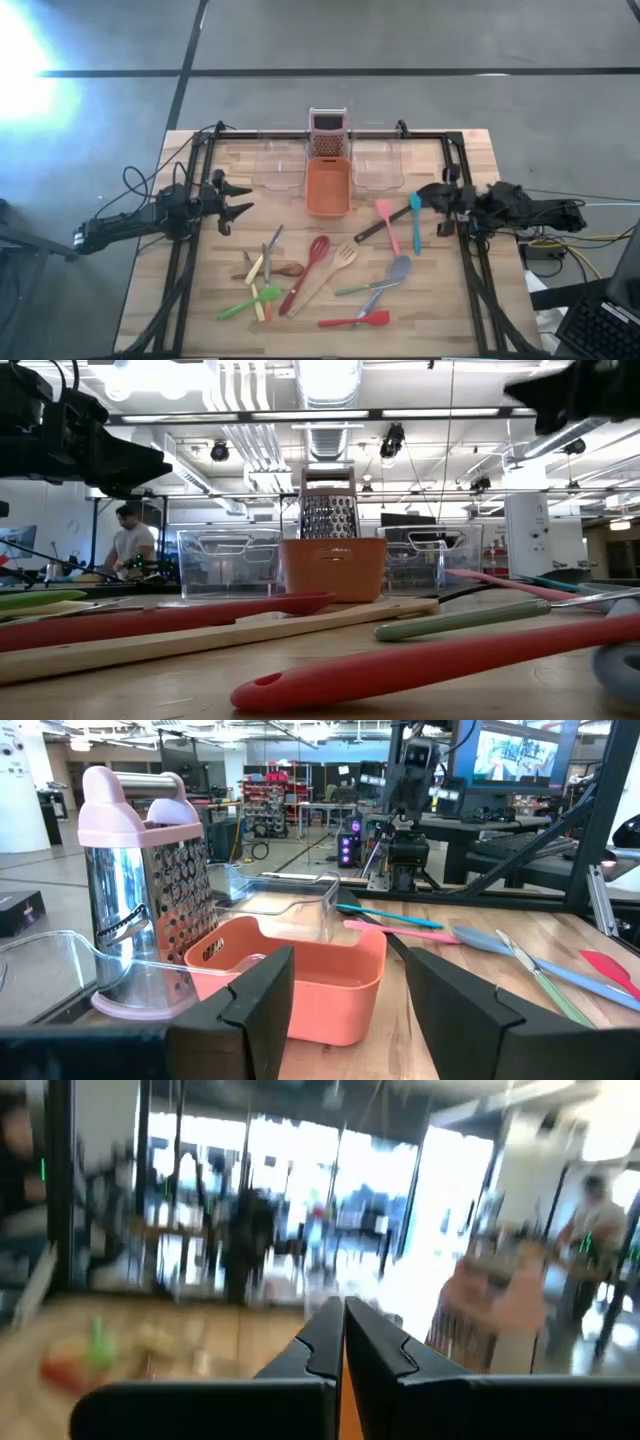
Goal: Pick & Place Kitchen Items
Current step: Put the blue spatula into the right transparent bin
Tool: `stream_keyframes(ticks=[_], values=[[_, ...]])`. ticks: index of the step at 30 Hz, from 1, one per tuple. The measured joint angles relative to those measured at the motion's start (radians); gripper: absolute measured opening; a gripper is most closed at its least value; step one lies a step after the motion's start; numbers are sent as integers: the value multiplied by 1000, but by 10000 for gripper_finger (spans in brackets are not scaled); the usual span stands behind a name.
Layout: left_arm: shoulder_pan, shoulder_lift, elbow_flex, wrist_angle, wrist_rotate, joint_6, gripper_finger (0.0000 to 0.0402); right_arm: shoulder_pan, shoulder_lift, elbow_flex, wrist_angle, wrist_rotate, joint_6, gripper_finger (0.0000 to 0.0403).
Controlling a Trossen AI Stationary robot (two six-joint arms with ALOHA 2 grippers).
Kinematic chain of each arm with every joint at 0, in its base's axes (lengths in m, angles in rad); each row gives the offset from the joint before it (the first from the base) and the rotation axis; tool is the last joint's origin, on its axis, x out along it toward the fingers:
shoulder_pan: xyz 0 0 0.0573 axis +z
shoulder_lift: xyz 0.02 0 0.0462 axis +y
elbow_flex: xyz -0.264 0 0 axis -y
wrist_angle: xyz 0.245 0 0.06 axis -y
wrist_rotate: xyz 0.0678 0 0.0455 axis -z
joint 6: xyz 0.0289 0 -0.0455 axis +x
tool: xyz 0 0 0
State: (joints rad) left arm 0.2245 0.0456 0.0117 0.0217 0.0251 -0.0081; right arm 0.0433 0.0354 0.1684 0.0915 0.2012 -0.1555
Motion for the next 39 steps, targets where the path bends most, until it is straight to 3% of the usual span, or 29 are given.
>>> stream_keyframes(ticks=[6, 11, 18, 26, 30, 33, 36, 39], values=[[0, 0, 0, 0, 0, 0, 197, 0, 3, 0, 289, -20, 197, 8], [0, 0, 0, 0, 0, 0, 197, 1, 58, 48, 251, -19, 199, 8], [0, 0, 0, 0, 0, 0, 197, 0, 363, 261, -47, 200, 380, 8], [0, 0, 0, 0, 0, 0, 197, 29, 786, 542, -428, 221, 663, 8], [0, 0, 0, 0, 0, 0, 197, 107, 931, 677, -623, 268, 804, 8], [0, 0, 0, 0, 0, 0, 197, 195, 1010, 772, -793, 371, 922, 8], [0, 0, 0, 0, 0, 0, 197, 296, 1066, 859, -999, 483, 1116, 8], [0, 0, 0, 0, 0, 0, 197, 375, 1110, 915, -1222, 503, 1380, 8]])
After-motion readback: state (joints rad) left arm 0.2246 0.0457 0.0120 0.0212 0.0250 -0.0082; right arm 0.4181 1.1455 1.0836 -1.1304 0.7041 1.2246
